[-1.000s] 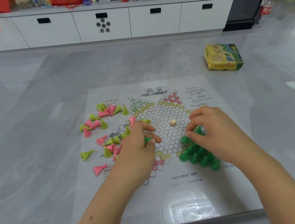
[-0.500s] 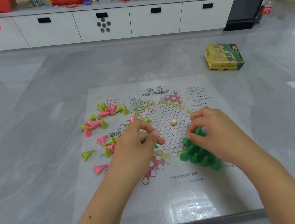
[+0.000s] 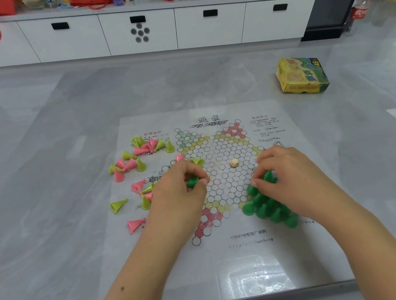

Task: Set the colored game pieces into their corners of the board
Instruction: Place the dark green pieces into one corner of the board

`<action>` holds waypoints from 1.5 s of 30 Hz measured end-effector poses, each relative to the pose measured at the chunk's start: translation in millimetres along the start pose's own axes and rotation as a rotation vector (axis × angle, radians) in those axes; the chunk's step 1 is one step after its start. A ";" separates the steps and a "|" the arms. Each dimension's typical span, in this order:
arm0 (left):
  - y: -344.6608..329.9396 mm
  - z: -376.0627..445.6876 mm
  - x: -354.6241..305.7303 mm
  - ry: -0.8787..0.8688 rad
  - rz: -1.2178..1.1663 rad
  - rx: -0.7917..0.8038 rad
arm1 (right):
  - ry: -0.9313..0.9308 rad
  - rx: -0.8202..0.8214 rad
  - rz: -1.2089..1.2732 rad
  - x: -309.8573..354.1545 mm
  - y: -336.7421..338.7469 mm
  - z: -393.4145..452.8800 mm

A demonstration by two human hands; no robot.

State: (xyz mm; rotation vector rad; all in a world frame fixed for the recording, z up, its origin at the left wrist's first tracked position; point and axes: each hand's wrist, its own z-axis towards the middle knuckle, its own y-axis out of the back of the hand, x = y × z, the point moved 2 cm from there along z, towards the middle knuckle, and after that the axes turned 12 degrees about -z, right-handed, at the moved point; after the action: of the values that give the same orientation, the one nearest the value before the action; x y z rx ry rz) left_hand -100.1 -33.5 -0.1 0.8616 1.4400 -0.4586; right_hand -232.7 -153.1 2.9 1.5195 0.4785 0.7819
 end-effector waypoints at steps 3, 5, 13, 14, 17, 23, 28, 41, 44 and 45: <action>0.4 -0.3 -0.1 0.025 -0.028 -0.018 | -0.001 0.004 -0.003 0.4 0.0 0.1; 0.0 -0.9 -0.3 0.040 -0.050 -0.018 | -0.004 0.005 -0.006 0.3 0.0 0.0; -2.2 -4.5 -4.6 0.078 -0.112 0.059 | 0.014 -0.087 0.129 1.4 7.0 -2.2; -3.0 -5.0 -4.4 0.097 -0.139 0.063 | 0.024 -0.120 0.183 3.8 9.8 -3.1; -6.5 -6.3 -4.0 0.129 -0.199 0.083 | 0.094 -0.146 0.339 16.5 13.5 -5.8; -9.1 -7.7 -6.0 0.128 -0.180 0.080 | 0.224 -0.131 0.510 35.9 9.3 -7.6; -8.2 -7.8 -4.6 0.136 -0.176 0.096 | 0.228 -0.126 0.516 36.6 8.4 -6.6; -1.7 -2.3 1.1 0.156 -0.175 0.023 | -0.034 -0.039 0.279 10.3 9.9 -4.8; -0.8 -2.3 4.2 0.121 -0.152 0.027 | -0.026 0.035 0.192 8.3 6.7 -5.2; -0.9 -2.2 5.0 0.113 -0.153 0.030 | -0.023 0.046 0.172 8.2 5.8 -5.1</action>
State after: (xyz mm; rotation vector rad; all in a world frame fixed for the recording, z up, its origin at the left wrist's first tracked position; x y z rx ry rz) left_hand -101.6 -31.4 -5.0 0.8151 1.6136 -0.5549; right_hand -231.7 -144.4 10.0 1.6265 0.3540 0.8908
